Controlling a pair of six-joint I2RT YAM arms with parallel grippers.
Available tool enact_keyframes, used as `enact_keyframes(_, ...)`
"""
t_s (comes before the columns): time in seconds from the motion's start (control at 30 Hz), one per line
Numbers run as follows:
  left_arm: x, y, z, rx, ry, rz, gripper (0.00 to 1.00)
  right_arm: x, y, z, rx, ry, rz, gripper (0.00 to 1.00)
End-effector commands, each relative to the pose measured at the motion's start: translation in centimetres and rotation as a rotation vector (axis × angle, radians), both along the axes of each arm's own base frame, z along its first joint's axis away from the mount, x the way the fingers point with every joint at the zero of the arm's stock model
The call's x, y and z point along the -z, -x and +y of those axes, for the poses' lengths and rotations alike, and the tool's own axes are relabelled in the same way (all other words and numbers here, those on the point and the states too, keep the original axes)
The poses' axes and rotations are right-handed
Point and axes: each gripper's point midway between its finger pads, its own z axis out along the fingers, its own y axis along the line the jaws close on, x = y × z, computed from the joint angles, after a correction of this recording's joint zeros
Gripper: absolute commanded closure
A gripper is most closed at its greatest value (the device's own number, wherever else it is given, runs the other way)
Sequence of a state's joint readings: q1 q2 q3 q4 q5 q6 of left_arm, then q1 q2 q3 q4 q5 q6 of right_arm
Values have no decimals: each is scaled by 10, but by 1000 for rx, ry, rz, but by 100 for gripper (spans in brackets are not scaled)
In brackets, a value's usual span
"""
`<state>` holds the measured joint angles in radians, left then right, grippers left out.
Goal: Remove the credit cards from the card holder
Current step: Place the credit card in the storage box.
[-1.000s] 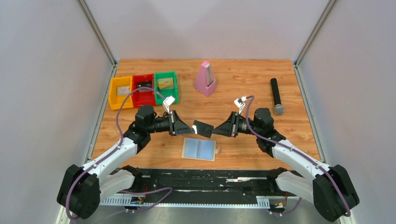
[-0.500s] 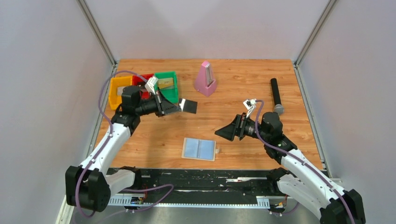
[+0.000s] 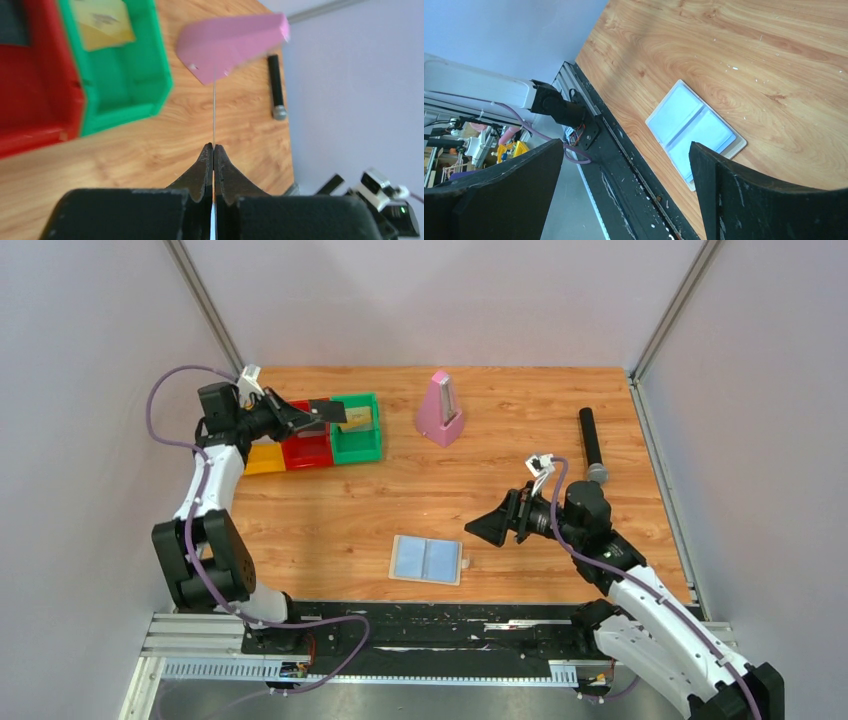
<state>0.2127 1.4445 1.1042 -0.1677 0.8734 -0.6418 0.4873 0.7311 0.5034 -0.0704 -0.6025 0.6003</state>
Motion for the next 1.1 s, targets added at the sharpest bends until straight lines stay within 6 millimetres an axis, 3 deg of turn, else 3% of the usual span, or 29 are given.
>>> enact_keyframes(0.0, 11, -32, 57, -99, -60, -14, 100, -17, -11, 1, 22, 1, -41, 0)
enact_keyframes(0.13, 28, -53, 84, -117, -76, 13, 100, -11, -16, 6, -2, 28, -14, 0)
enact_keyframes(0.47, 66, -97, 121, -133, -164, 98, 100, -5, -32, 13, -3, 66, 24, 0)
enact_keyframes(0.67, 80, -110, 125, -124, -157, 121, 100, -3, -41, 17, 0, 76, 45, 0)
enact_keyframes(1.07, 101, -113, 118, -101, -131, 161, 100, -2, -45, 21, -8, 77, 65, 0)
